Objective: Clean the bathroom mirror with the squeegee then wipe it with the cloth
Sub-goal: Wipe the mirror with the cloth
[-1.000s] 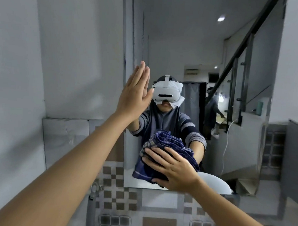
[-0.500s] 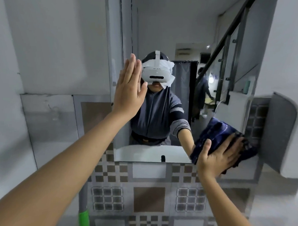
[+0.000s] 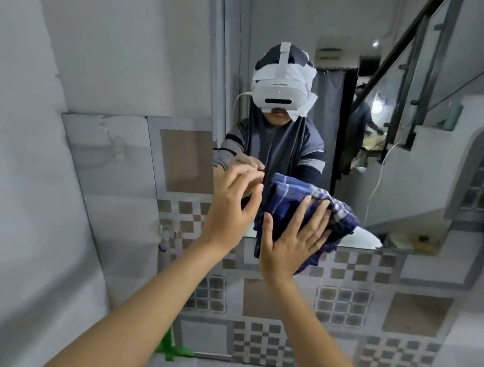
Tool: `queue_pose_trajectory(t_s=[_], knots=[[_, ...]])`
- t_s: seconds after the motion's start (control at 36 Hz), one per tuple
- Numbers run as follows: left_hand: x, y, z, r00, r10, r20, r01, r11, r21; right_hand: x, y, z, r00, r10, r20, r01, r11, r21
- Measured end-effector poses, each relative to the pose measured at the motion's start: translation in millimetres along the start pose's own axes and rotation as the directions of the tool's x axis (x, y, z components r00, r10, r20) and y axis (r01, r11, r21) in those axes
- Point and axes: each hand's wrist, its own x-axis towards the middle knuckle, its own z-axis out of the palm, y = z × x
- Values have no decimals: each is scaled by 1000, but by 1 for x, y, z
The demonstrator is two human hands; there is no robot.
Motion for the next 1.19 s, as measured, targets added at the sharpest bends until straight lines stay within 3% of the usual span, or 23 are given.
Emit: queue_pose_trajectory(t_s=[0.11,0.31,0.42,0.5,0.67,0.92,1.06,1.19], knots=[[-26,-7,-11,977,-207,-58,202,976,-78,-15,-29,11,989,-123,78,126,992,-21],[-35,-28,-40,865,-484,-130,459,869,-187,-34,-67,24,956,-245,163,255,966,-43],[-33,-40,-53,756,-635,-159,594,768,-238,-40,-75,24,893,-377,246,391,920,-8],[-32,-47,-62,720,-678,-150,634,730,-256,-40,-76,18,850,-433,298,444,895,37],[-18,-42,-78,751,-657,-64,613,730,-304,-37,-76,-7,806,-454,379,438,889,134],[-7,-34,-123,855,-507,115,519,841,-153,-50,-85,-56,779,-521,350,415,846,335],[-21,-26,-161,859,-363,363,394,919,-13,-52,-111,-85,734,-522,435,164,758,631],[-36,-19,-202,824,-291,487,326,945,15,-52,-139,-97,625,-511,590,-108,692,714]])
